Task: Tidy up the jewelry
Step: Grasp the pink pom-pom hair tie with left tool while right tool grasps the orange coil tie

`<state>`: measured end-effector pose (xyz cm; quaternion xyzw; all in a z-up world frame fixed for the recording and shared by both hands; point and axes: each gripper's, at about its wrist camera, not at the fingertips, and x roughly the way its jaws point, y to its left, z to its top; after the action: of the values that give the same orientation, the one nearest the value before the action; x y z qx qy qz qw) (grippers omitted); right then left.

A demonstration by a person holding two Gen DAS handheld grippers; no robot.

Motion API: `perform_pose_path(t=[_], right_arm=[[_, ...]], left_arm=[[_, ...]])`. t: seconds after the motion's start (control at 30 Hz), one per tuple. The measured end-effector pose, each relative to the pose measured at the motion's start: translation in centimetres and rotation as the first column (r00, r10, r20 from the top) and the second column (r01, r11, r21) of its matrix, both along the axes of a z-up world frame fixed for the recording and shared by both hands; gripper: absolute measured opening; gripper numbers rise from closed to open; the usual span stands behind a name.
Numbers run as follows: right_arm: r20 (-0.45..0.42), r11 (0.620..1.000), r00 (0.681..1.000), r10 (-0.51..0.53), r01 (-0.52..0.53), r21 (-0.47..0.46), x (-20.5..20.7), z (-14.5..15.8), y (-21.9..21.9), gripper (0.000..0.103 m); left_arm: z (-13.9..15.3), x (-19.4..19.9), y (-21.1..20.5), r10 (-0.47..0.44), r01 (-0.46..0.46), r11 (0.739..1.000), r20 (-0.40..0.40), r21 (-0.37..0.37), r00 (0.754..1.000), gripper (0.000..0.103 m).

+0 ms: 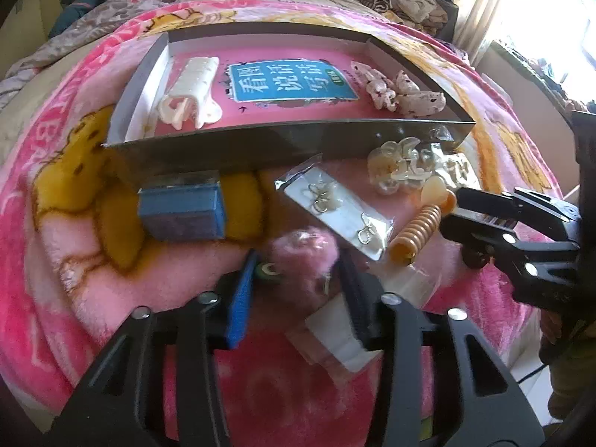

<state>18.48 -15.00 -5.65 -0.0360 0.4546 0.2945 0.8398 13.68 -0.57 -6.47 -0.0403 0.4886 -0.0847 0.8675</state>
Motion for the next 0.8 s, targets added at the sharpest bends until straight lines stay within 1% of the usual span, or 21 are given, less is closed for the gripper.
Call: perform_pose_path(t=[0.07,0.13,0.23,0.27,0.4,0.43,0.6,0.8], right_arm=[[-0.005,1.0,1.0,0.0,0.0,0.015,0.4,-0.1,0.0,0.034],[-0.002,1.0,1.0,-0.002,0.002,0.015,0.9,-0.1,0.1,0.03],[-0.007,1.0,1.0,0.006,-0.006,0.019,1.4,-0.2,0.3,0.018],[-0.008,1.0,1.0,0.012,-0.011,0.019,1.5,-0.2,0.5,0.017],[-0.006,1.0,1.0,0.026,-0.026,0.008,1.4,-0.2,0.9,0.014],[0.0,1.0,1.0,0.027,-0.027,0.004,1.3,-0.1,1.1,0.01],[0.019,0.999,0.999,0.034,-0.034,0.001,0.8,0.4,1.1,0.009],[0.05,1.0,0.998,0.026,-0.026,0.004,0.1,1.5,0.9,0.008]], left_arm=[[0.0,0.0,-0.1,-0.004,0.004,1.0,0.002,0.003,1.0,0.033],[0.0,-0.1,-0.1,-0.005,0.005,1.0,0.006,0.0,1.0,0.032],[0.1,-0.2,0.1,-0.006,0.006,1.0,0.012,-0.01,1.0,0.031],[0.1,-0.3,0.3,-0.004,0.004,1.0,0.014,-0.015,1.0,0.03],[0.4,-0.7,0.9,0.005,-0.004,0.999,0.021,-0.039,1.0,0.028],[0.4,-0.9,1.0,0.007,-0.006,0.999,0.023,-0.042,1.0,0.026],[0.9,-1.4,1.6,0.027,-0.025,0.999,0.04,-0.04,0.999,0.025],[1.9,-2.2,2.8,0.053,-0.05,0.997,0.062,-0.056,0.997,0.024]])
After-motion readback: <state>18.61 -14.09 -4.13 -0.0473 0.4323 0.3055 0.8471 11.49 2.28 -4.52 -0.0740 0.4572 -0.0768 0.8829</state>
